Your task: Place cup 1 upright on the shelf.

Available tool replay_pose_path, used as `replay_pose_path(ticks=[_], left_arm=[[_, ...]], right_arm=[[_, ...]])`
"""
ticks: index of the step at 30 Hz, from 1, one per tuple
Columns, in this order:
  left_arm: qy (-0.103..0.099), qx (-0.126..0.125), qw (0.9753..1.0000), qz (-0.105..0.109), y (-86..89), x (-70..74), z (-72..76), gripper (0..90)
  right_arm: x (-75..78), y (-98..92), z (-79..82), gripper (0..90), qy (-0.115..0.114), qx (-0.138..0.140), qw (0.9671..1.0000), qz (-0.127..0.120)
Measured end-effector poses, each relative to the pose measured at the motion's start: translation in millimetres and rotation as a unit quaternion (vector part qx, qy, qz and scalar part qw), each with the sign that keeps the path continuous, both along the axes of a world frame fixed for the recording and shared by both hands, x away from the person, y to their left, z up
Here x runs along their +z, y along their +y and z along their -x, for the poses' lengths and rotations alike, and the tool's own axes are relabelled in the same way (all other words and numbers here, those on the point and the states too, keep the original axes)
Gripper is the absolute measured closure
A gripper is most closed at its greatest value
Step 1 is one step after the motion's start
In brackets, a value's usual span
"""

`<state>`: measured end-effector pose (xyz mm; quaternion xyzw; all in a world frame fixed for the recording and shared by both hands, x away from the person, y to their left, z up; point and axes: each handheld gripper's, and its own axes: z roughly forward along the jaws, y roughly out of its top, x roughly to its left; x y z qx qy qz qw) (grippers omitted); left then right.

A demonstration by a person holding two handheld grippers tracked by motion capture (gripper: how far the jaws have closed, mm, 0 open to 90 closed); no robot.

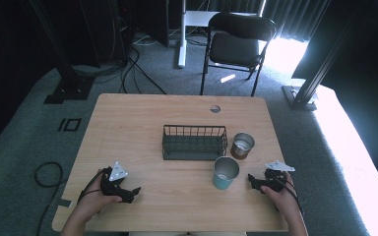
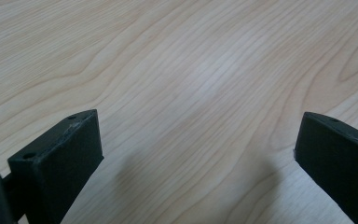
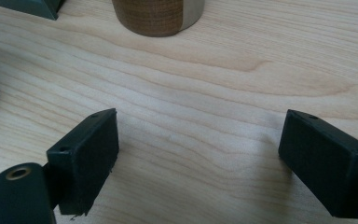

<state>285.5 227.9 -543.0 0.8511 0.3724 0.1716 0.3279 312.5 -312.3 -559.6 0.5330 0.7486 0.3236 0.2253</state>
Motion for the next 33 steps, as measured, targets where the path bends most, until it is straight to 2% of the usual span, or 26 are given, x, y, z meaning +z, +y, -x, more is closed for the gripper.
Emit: replay_pose_path(ticks=[5,14,16,33], left_arm=[[0.002,-0.021,0.9996,0.018,-11.7,2.4,-2.7,1.6],[-0.006,-0.048,0.9987,0.017,-34.4,7.3,-8.1,1.6],[-0.006,-0.058,0.9979,0.026,-41.4,8.0,-8.7,1.6],[-0.015,-0.119,0.9924,0.024,-88.8,14.2,-14.5,1.6]], right_arm=[[0.0,0.7,-1.9,11.3,0.0,0.003,1.0,0.001],[0.0,1.0,-2.3,11.4,0.0,0.002,1.0,0.001],[0.0,1.0,-2.3,11.4,0.0,0.002,1.0,0.001],[0.0,1.0,-2.3,11.4,0.0,0.003,1.0,0.001]])
